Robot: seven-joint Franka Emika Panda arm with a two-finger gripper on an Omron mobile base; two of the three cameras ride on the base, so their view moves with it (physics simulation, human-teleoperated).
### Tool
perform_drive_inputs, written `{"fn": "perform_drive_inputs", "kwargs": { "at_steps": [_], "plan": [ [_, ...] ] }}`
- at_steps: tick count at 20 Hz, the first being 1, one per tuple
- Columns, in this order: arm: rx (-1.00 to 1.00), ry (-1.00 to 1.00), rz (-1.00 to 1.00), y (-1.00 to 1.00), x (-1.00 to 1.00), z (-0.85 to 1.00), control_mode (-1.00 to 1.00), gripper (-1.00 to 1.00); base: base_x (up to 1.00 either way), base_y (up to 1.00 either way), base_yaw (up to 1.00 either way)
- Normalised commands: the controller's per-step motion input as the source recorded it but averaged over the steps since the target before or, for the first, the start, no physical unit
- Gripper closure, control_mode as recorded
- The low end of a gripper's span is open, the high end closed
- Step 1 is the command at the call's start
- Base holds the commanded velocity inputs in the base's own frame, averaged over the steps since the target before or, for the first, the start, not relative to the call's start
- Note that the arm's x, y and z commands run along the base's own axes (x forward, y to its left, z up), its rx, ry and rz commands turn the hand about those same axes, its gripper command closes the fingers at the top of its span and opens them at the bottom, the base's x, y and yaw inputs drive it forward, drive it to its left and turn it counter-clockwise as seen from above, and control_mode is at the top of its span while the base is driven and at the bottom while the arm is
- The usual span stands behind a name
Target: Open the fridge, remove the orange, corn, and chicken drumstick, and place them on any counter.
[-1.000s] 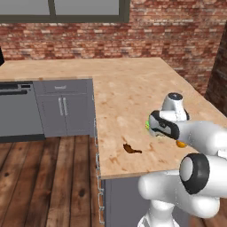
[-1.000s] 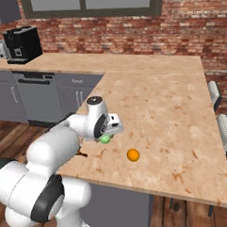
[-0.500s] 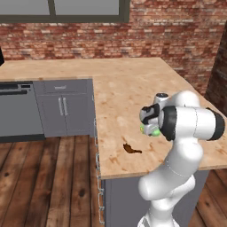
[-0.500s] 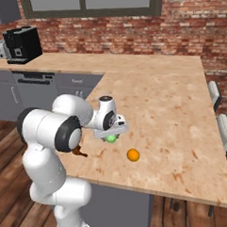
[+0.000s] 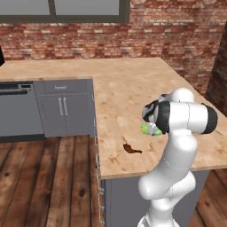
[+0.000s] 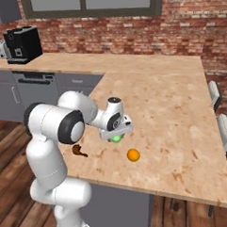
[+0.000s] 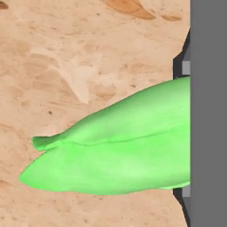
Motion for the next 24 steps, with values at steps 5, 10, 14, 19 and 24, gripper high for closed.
{"fn": "perform_drive_inputs", "kwargs": {
  "at_steps": [5, 10, 14, 19, 24],
  "plan": [
    [0.0, -0.22, 0.07, 0.0, -0.34, -0.69, -1.0, -1.0, 0.0, 0.0, 0.0],
    [0.0, -0.13, 0.04, 0.0, -0.22, 0.18, -1.0, -1.0, 0.0, 0.0, 0.0],
    [0.0, 0.0, 0.0, 0.0, -0.16, 0.71, -1.0, -1.0, 0.0, 0.0, 0.0],
    [0.0, 0.12, 0.0, 0.0, -0.05, 0.74, -1.0, -1.0, 0.0, 0.0, 0.0],
    [0.01, 0.05, 0.0, 0.0, -0.25, 0.99, -1.0, -1.0, 0.0, 0.0, 0.0]
  ]
}}
